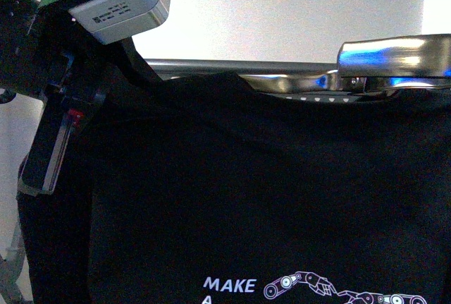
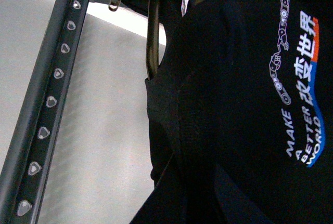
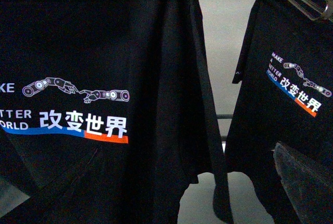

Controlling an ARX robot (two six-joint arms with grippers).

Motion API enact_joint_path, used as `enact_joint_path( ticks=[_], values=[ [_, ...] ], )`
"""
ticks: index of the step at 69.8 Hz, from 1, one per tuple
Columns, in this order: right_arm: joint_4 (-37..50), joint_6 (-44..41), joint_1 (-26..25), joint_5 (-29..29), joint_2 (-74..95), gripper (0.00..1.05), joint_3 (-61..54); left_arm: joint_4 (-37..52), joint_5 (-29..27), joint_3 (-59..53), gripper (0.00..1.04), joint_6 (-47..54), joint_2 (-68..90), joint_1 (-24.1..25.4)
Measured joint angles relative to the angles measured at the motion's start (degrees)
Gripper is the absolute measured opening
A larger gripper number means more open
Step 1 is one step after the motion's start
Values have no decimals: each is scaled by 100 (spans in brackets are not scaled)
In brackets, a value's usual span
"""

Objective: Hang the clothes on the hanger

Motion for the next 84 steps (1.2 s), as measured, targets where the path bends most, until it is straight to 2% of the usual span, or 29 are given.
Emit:
enact_joint_path(
  ticks=[10, 11, 14, 15, 16, 20, 23, 28, 32, 34, 37, 41, 44, 47, 48, 51, 56, 66, 74, 84],
  values=[
    [-37, -13, -31, -90, 24, 97, 9, 2, 0, 0, 4, 20, 0, 0],
    [-179, -87, -125, -470, 87, 97, 68, 2, 2, 0, 4, 22, 0, 0],
    [-396, -173, -358, -990, 289, 97, 181, 2, 0, 0, 4, 22, 0, 2],
    [-398, -245, -538, -1495, 470, 97, 251, 2, -2, 0, 4, 24, 0, 4],
    [-374, -302, -625, -1687, 564, 97, 289, 2, -4, 0, 4, 24, 0, 7],
    [-127, -439, -960, -2286, 938, 97, 448, 2, -7, 0, 4, 28, 0, 4],
    [409, -667, -1392, -2944, 1480, 97, 778, 2, 4, 0, 4, 42, 0, -9],
    [1123, -1082, -1711, -3473, 2114, 97, 1270, 2, 0, 0, 4, 46, 2, -4],
    [1517, -1480, -1735, -3764, 2588, 97, 1679, 2, -2, 0, 4, 46, 2, 0],
    [1740, -1991, -1690, -4044, 2966, 97, 2000, 2, -4, 0, 4, 48, 2, 11],
    [1886, -2328, -1631, -4172, 3244, 97, 2223, 2, -7, 0, 4, 50, 2, 13],
    [1891, -3425, -1471, -4413, 3842, 97, 2745, 2, -24, 0, 4, 61, 2, 11],
    [1469, -4588, -1342, -4822, 4275, 97, 3198, 2, -28, 0, 4, 63, 2, 11],
    [1119, -5080, -1290, -4996, 4465, 97, 3416, 2, -26, 0, 4, 63, 2, 11],
    [837, -5582, -1259, -5106, 4579, 97, 3565, 2, -26, 0, 4, 66, 2, 11],
    [369, -6098, -1215, -5217, 4750, 97, 3805, 2, -28, 0, 4, 66, 2, 11],
    [-647, -7615, -1082, -5088, 5156, 97, 4391, 2, -39, 0, 4, 66, 2, 11],
    [-1377, -9200, -824, -4664, 5855, 97, 5158, 2, -37, 0, 4, 70, 2, 11],
    [-1425, -9538, -590, -4415, 6443, 97, 5702, 2, -42, 0, 4, 70, 2, 11],
    [-1379, -9276, -422, -4369, 6979, 97, 6245, 2, -39, 0, 4, 76, 2, 11]
  ],
)
